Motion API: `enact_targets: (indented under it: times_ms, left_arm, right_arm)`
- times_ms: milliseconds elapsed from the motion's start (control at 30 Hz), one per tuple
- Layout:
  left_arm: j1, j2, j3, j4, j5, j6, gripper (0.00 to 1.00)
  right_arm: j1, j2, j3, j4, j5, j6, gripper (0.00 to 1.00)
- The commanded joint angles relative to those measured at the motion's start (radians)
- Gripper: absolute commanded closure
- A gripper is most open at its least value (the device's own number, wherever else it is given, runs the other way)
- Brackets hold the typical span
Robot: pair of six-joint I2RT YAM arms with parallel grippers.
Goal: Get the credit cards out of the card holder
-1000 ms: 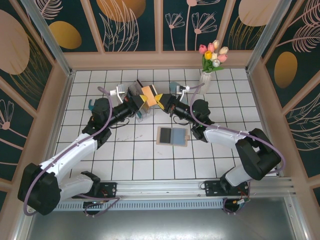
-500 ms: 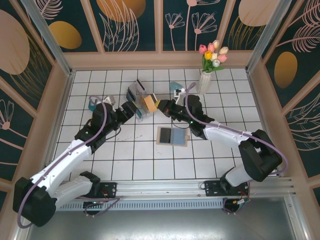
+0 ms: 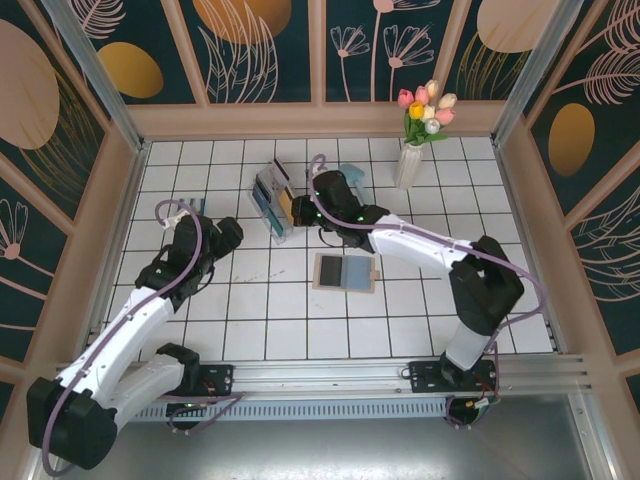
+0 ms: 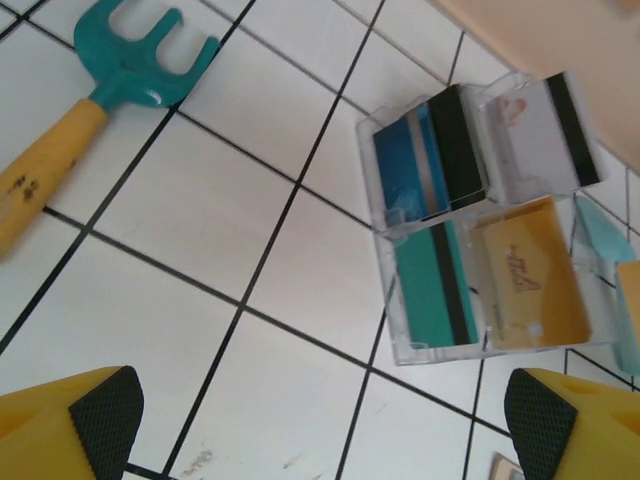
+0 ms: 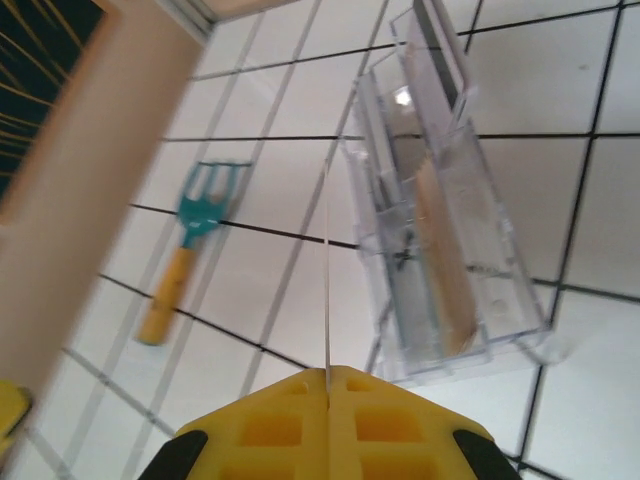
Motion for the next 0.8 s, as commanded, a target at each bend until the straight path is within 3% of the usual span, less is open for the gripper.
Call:
enact_targets:
  times_ms: [0,400,767]
  left_arm:
    - [0.040,0.014,-0.062,0.055,0.112,0.012,0.05]
    - [0.090,0.057,-0.197,0.216,0.306,-0.054,0.01]
    - [0.091,0.103,-0.203,0.247,0.358,-0.073,0.01]
  right_arm:
    - [0.025,0.057,0.100,-0.085,0.140,-0.142,1.00]
    - [0.030,0.165,0.169,-0.033,0.184,-0.316,1.00]
    - [0.030,0.219,0.182,0.003,0.200,-0.373,1.00]
